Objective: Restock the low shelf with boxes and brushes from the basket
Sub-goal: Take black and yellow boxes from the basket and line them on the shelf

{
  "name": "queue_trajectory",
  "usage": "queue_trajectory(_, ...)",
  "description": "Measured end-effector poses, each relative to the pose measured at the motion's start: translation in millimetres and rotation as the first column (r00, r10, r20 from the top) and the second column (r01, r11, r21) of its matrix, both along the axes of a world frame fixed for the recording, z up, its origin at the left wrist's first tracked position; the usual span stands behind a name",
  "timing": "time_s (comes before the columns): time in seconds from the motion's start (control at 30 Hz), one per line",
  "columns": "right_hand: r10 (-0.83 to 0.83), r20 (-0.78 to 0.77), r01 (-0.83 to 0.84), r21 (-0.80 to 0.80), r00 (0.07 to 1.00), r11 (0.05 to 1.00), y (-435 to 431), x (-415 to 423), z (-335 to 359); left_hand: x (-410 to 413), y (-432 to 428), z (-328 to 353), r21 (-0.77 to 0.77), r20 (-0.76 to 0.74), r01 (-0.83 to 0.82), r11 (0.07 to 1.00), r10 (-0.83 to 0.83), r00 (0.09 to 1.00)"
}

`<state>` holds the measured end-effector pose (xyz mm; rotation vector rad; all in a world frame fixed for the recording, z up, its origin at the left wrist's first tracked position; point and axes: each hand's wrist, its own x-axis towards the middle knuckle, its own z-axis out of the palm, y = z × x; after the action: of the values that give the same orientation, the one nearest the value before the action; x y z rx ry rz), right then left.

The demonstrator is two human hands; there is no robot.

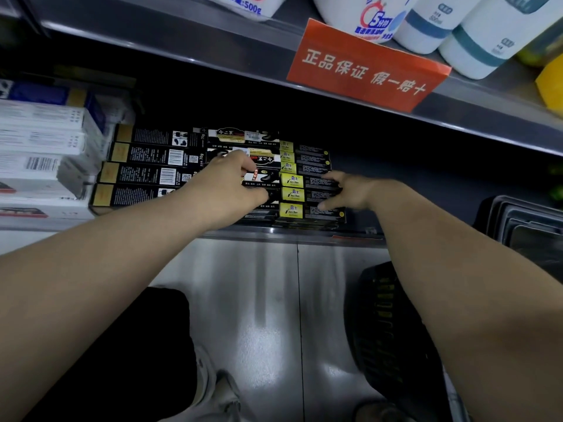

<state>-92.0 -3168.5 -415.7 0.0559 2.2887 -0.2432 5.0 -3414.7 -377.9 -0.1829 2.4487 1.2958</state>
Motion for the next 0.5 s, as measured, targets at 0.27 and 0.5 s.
queue_trajectory(0.27,-0.090,0.051,0.094,-0.086,0.995,0.992,-1,5,-2,2,3,4,0.019,0.019,0.012,1.000,-0.013,1.000)
queue_trajectory(0.5,0.051,-0.045,-0.048,0.050,0.998,0.998,-6,10,6,6,14,16,0.021,0.000,0.022,1.000,-0.022,1.000)
